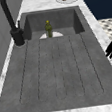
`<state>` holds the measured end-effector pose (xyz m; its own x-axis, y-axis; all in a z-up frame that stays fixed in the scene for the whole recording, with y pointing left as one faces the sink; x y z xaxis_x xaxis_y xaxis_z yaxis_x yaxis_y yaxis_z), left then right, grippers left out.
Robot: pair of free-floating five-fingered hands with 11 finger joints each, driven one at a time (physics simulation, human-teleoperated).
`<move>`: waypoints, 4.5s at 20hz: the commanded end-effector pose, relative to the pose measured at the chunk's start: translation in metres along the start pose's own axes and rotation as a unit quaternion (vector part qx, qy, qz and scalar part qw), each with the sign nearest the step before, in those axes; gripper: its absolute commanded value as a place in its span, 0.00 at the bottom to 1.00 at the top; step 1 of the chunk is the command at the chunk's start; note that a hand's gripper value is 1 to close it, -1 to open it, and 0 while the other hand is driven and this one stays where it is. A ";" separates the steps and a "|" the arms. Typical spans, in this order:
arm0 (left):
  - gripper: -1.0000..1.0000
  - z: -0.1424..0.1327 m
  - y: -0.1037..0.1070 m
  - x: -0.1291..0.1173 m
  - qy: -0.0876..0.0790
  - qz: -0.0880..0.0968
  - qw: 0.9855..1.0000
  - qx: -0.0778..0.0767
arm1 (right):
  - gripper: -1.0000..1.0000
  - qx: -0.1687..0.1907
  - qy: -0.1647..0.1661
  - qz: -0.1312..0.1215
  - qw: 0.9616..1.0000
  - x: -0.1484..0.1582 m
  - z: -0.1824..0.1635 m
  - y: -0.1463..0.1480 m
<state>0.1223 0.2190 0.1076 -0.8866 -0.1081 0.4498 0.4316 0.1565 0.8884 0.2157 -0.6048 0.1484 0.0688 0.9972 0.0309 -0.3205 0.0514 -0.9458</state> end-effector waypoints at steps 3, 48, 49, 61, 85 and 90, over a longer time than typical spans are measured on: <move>0.50 0.000 0.000 0.000 0.000 0.000 1.000 0.000 | 1.00 -0.019 -0.001 -0.002 1.000 -0.008 -0.039 0.009; 0.50 0.000 0.000 0.000 0.000 0.000 1.000 0.000 | 0.00 0.017 -0.079 -0.064 0.995 -0.022 -0.009 0.003; 0.50 0.000 0.000 0.000 0.000 0.000 1.000 0.000 | 0.00 0.008 -0.079 -0.064 0.995 -0.022 -0.006 -0.003; 0.50 0.000 0.000 0.000 0.000 0.000 1.000 0.000 | 0.00 0.031 -0.072 -0.055 0.995 -0.002 0.007 -0.039; 0.50 0.000 0.000 0.000 0.000 0.000 1.000 0.000 | 0.00 -0.052 -0.066 -0.022 0.996 0.141 0.064 -0.065; 0.50 0.000 0.000 0.000 0.000 0.000 1.000 0.000 | 0.00 -0.067 -0.069 -0.022 0.995 0.169 0.090 -0.053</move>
<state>0.1223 0.2190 0.1076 -0.8866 -0.1081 0.4498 0.4316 0.1565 0.8884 0.1742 -0.4513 0.2353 -0.0407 0.9905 0.1314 -0.2226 0.1192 -0.9676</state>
